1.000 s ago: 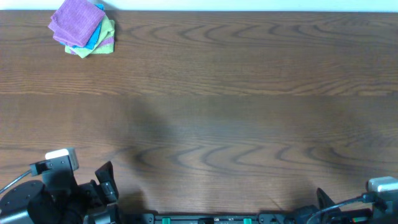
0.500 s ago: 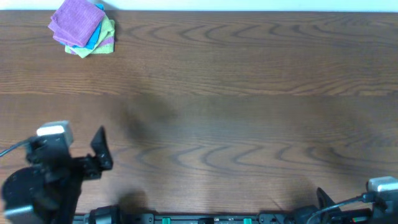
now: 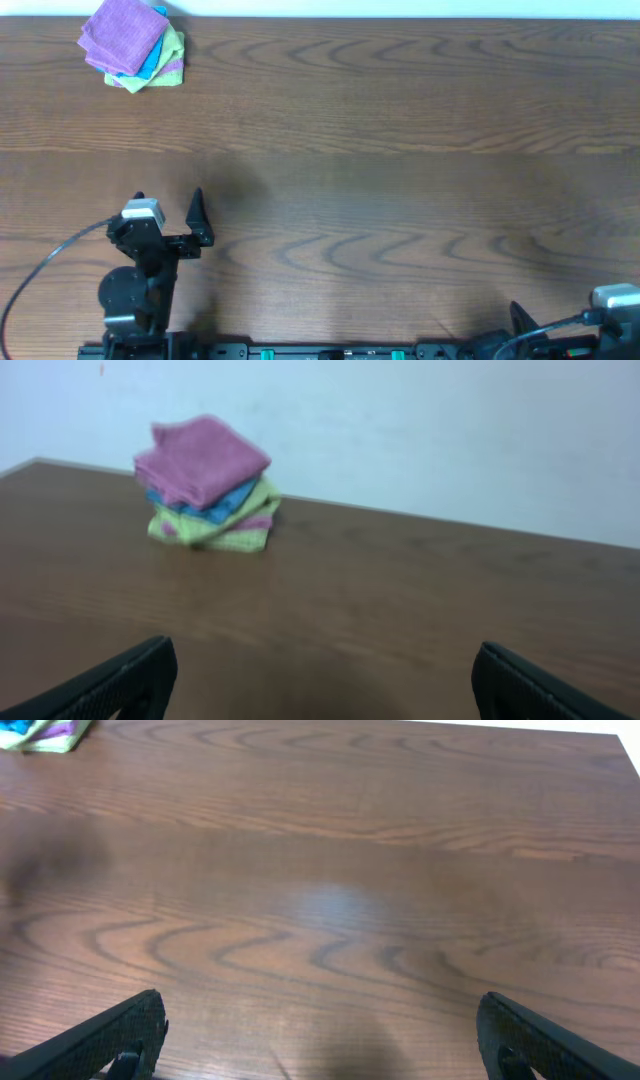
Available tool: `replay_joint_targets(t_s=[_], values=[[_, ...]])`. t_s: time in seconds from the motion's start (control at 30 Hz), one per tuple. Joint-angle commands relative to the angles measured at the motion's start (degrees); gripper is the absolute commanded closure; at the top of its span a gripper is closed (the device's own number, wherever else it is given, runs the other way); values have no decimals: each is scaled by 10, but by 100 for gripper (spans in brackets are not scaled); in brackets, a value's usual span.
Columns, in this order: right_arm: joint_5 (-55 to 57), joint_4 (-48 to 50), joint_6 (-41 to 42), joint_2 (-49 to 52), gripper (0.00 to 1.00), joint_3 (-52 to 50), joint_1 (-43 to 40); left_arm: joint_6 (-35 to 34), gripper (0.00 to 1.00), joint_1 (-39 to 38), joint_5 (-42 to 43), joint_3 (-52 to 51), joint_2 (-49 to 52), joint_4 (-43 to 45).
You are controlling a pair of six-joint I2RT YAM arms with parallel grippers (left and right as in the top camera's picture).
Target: Fold the cloth
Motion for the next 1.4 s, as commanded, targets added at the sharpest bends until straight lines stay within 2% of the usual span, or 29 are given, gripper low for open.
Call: replay_joint_targets(t_s=[0.0, 0.67, 1.37], values=[[4, 0, 2, 2, 1, 0, 4, -34, 5, -2, -30, -26, -18, 13], [4, 0, 2, 2, 1, 0, 4, -63, 5, -2, -46, -132, -95, 10], [4, 0, 2, 2, 1, 0, 4, -58, 5, -2, -52, -132, -103, 10]])
